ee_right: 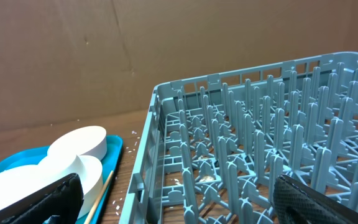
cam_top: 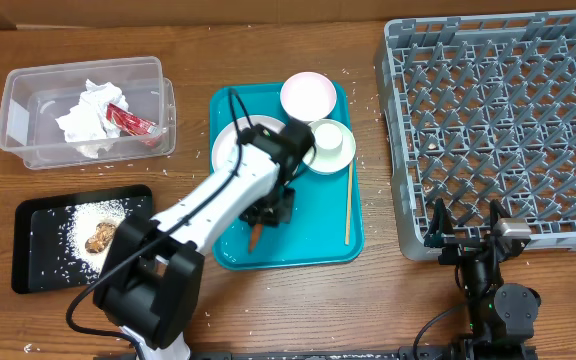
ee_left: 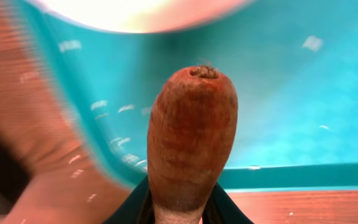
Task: Sort waste into correct bins and load items into the dishwasher
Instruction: 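Carry the carrot left and drop it onto the black tray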
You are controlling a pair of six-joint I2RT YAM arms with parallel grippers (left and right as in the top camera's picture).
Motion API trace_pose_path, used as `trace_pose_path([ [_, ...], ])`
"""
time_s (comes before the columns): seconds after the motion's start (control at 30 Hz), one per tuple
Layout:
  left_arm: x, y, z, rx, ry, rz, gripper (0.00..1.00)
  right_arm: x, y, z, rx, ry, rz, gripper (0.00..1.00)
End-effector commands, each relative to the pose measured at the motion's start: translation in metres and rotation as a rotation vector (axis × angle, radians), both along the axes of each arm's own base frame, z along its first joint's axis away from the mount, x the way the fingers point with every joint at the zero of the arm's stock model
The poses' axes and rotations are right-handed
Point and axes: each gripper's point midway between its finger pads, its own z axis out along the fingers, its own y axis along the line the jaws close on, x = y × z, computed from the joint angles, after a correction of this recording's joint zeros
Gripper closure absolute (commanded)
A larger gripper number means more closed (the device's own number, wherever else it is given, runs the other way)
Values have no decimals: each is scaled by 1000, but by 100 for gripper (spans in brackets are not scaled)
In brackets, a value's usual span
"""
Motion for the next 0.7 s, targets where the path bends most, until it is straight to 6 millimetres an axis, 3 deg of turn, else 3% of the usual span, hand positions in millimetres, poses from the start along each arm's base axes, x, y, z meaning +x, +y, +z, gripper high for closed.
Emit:
trace_pose_path([
  [0.0,28,41,22,85,-83,197,76,0,0,-2,-7,-4,-4,0],
  [0.17,37,109,33,92,-67,455,76,0,0,-2,-7,-4,-4,0],
  [0.43,25,215,34,11,-26,919,80,0,0,-2,-7,-4,-4,0],
  [0.53,16,247,33,13,-30,1050,80,0,0,-2,-7,-4,-4,0],
  [0.67,6,275,32,17,-38,1180,78,0,0,-2,-7,-4,-4,0],
])
